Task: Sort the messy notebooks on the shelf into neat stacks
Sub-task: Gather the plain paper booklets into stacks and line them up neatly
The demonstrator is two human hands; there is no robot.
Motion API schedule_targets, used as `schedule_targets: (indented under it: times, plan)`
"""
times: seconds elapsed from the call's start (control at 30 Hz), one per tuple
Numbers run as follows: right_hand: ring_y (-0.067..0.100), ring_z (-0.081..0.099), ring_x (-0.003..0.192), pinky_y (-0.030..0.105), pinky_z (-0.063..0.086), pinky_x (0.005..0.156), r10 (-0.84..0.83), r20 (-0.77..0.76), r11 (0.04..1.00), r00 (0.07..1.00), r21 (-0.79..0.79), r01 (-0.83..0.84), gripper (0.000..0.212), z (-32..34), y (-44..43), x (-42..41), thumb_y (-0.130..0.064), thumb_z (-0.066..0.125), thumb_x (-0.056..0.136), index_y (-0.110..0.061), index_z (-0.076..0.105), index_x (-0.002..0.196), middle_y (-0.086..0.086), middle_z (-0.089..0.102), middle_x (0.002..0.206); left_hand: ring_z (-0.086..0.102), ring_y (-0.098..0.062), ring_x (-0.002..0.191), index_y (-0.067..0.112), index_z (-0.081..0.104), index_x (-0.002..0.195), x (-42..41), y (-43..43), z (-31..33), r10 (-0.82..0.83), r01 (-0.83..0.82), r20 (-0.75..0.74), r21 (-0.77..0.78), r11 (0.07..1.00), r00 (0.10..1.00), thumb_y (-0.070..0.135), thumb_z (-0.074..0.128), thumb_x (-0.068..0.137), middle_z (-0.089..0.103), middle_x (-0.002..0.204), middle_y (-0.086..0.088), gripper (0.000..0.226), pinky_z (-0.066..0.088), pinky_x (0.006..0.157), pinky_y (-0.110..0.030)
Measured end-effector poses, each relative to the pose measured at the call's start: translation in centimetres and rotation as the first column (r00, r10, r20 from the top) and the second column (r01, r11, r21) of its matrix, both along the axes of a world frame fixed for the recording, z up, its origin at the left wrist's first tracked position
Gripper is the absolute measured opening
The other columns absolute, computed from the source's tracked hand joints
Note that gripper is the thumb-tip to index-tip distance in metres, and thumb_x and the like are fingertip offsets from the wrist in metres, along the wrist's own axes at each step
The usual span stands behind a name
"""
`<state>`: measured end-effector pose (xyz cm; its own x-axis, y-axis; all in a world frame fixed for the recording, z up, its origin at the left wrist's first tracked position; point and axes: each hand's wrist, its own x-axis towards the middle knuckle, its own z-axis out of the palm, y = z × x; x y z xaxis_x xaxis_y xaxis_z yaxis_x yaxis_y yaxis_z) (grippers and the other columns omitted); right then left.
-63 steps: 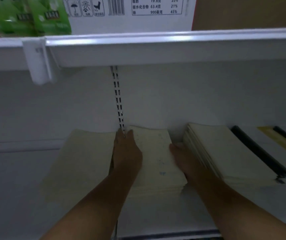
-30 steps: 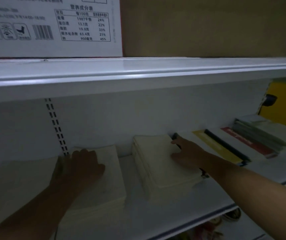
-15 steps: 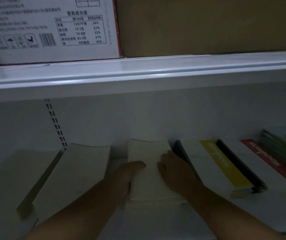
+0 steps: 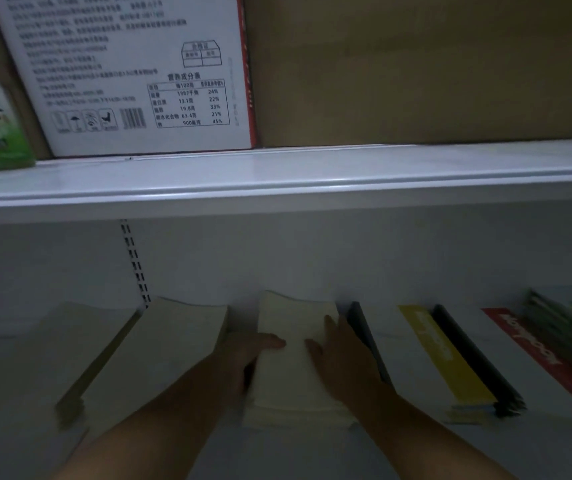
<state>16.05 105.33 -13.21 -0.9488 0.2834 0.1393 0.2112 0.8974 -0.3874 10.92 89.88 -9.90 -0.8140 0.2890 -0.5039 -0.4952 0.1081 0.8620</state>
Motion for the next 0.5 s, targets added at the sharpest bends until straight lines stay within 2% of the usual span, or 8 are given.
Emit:
schedule_targets:
  times: [0.07,0.13,0.2,0.23,0.3,0.37,0.43,0.5]
  plan:
    - [0.02,0.008,0.147,0.03,0.017,0.115,0.001,-0.021,0.994,1.0,-0.112,-0.004,0.082,0.5,0.0,0.8,-0.056,0.038,0.093,-0.013,-0.001,0.151,0.008,-0.003,0.159,0.071,-0.031,0.072,-0.003,0.071,0.098,0.7,-0.3,-0.6,0.046,-0.043,-0.053,0.057,0.997,0.998,0.006,0.075,0.072,0.072,0.09,-0.021,0.028,0.055,0.059,-0.032]
    - [0.017,0.01,0.146,0.03,0.018,0.116,-0.014,-0.083,0.918,0.996,-0.396,-0.02,0.105,0.7,0.6,1.3,-0.06,0.058,0.081,-0.016,-0.007,0.151,0.0,-0.002,0.159,0.071,-0.03,0.069,-0.002,0.07,0.098,1.8,-0.7,-0.9,0.087,-0.07,-0.141,0.123,0.99,0.986,0.002,0.075,0.072,0.073,0.083,-0.018,0.026,0.055,0.058,-0.031]
    - [0.019,0.027,0.141,0.041,0.032,0.113,-0.091,-0.15,0.679,0.984,-0.732,-0.049,0.132,1.3,1.0,2.0,-0.073,0.074,0.052,-0.031,-0.002,0.151,-0.006,0.012,0.158,0.07,-0.03,0.076,0.005,0.066,0.1,3.1,-1.4,-1.1,0.112,-0.058,-0.252,0.212,0.976,0.961,-0.002,0.077,0.067,0.073,0.085,-0.012,0.035,0.055,0.065,-0.037]
    - [0.022,0.037,0.136,0.047,0.041,0.106,-0.131,-0.161,0.536,0.978,-0.842,-0.067,0.135,1.5,0.9,2.4,-0.076,0.076,0.041,-0.039,0.005,0.149,-0.007,0.022,0.156,0.07,-0.031,0.081,0.01,0.064,0.103,3.8,-2.0,-1.0,0.121,-0.033,-0.313,0.274,0.961,0.942,-0.002,0.081,0.06,0.074,0.088,-0.01,0.048,0.056,0.07,-0.042]
    - [0.025,0.053,0.122,0.049,0.049,0.095,-0.138,-0.134,0.368,0.981,-0.927,-0.075,0.12,1.7,0.7,3.0,-0.074,0.078,0.041,-0.038,0.027,0.144,-0.002,0.045,0.144,0.069,-0.033,0.091,0.016,0.059,0.11,4.8,-3.1,-0.9,0.147,0.022,-0.412,0.378,0.926,0.899,0.007,0.085,0.043,0.074,0.098,-0.011,0.072,0.055,0.078,-0.052]
    - [0.025,0.064,0.103,0.047,0.051,0.093,-0.098,-0.1,0.312,0.99,-0.948,-0.064,0.083,2.7,-1.0,4.3,-0.067,0.076,0.053,-0.03,0.052,0.124,0.002,0.063,0.121,0.07,-0.029,0.094,0.016,0.056,0.112,5.6,-4.3,-1.0,0.145,0.074,-0.482,0.407,0.91,0.864,0.014,0.083,0.034,0.073,0.103,-0.008,0.083,0.056,0.077,-0.051]
    - [0.016,0.064,0.084,0.037,0.049,0.086,-0.139,-0.136,0.346,0.981,-0.935,-0.081,0.034,2.9,-1.9,5.0,-0.046,0.069,0.075,-0.027,0.058,0.101,-0.001,0.066,0.101,0.071,-0.019,0.09,0.016,0.053,0.11,6.1,-5.0,-1.0,0.14,0.091,-0.534,0.383,0.919,0.834,0.017,0.083,0.031,0.074,0.099,0.001,0.085,0.059,0.072,-0.04]
    - [0.013,0.057,0.076,0.029,0.046,0.077,-0.25,-0.189,0.402,0.95,-0.913,-0.076,0.014,3.9,-2.8,5.6,-0.027,0.06,0.088,-0.023,0.053,0.099,-0.001,0.061,0.093,0.07,-0.013,0.089,0.017,0.051,0.11,6.2,-5.4,-0.9,0.13,0.105,-0.578,0.355,0.929,0.806,0.02,0.082,0.032,0.073,0.099,0.007,0.084,0.059,0.07,-0.033]
